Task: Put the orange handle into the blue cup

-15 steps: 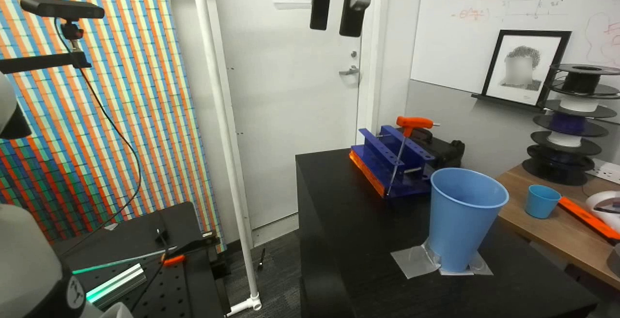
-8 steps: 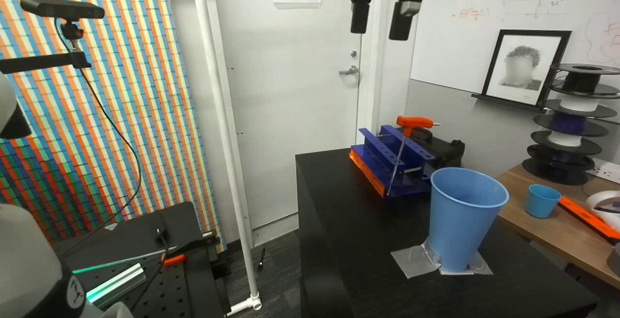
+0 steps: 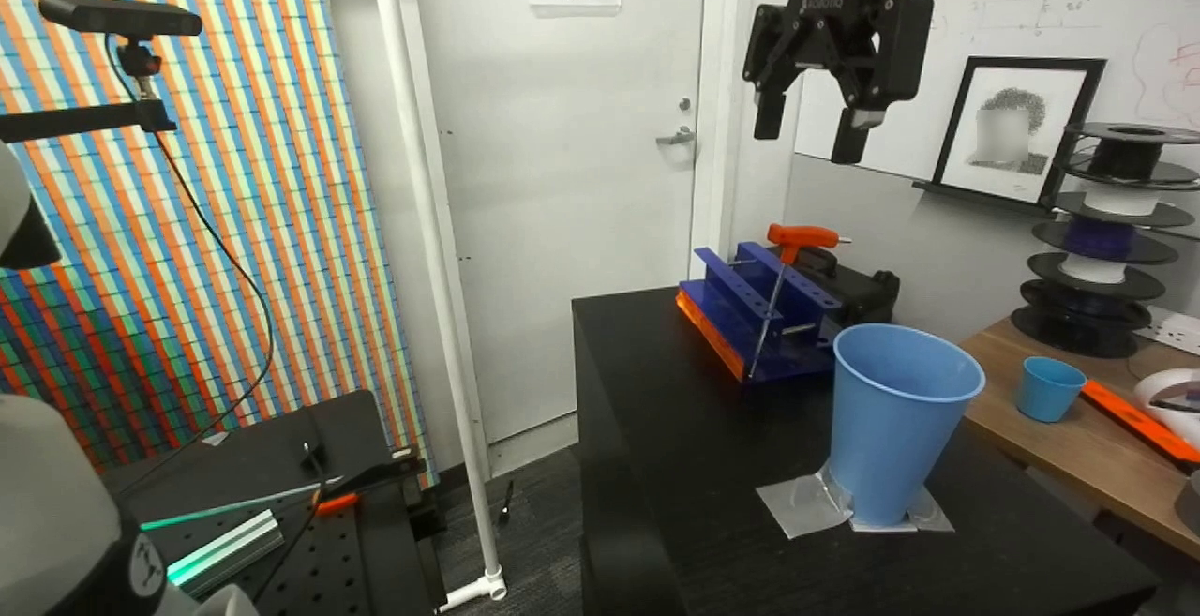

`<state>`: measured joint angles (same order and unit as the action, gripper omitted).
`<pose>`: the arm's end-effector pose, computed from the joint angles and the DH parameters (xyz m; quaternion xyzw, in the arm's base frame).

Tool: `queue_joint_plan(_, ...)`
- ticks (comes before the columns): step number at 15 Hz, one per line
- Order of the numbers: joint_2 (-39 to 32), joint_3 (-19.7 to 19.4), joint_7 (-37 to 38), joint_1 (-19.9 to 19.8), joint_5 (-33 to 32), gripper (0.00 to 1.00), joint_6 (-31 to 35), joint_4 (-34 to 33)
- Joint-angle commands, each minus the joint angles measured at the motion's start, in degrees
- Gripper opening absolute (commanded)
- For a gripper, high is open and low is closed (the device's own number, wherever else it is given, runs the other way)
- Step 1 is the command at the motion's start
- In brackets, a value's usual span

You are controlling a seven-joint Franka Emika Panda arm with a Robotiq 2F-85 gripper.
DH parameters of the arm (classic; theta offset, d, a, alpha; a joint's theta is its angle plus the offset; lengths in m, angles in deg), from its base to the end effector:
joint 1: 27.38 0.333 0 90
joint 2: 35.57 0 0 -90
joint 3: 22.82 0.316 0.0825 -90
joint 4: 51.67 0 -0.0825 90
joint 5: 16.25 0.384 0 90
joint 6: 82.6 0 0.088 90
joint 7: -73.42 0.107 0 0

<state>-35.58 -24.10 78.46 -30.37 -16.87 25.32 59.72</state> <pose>0.5499 -0.0419 0.4735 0.9964 -0.0793 -0.0303 0.0053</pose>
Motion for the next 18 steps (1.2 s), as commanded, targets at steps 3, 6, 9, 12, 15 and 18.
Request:
queue_joint_plan(3,-8.96,0.36,3.06,1.64,-0.93,1.0,5.58,-6.16)
queue_joint_plan(6,-12.91,0.39,4.11,2.39,-0.94,1.0,7.38,-8.09)
queue_joint_plan(9,-16.25,0.65,4.53,3.21,-0.47,1.0,8.54,-9.85)
queue_joint_plan(12,-18.18,1.06,5.1,4.19,-0.17,0.75,7.4,-10.84)
queue_joint_plan(15,-18.11,1.15,6.35,5.13,-0.69,0.56,5.96,-10.28)
queue_joint_plan(18,-17.26,0.79,7.03,5.26,-1.02,0.34,4.89,-9.71)
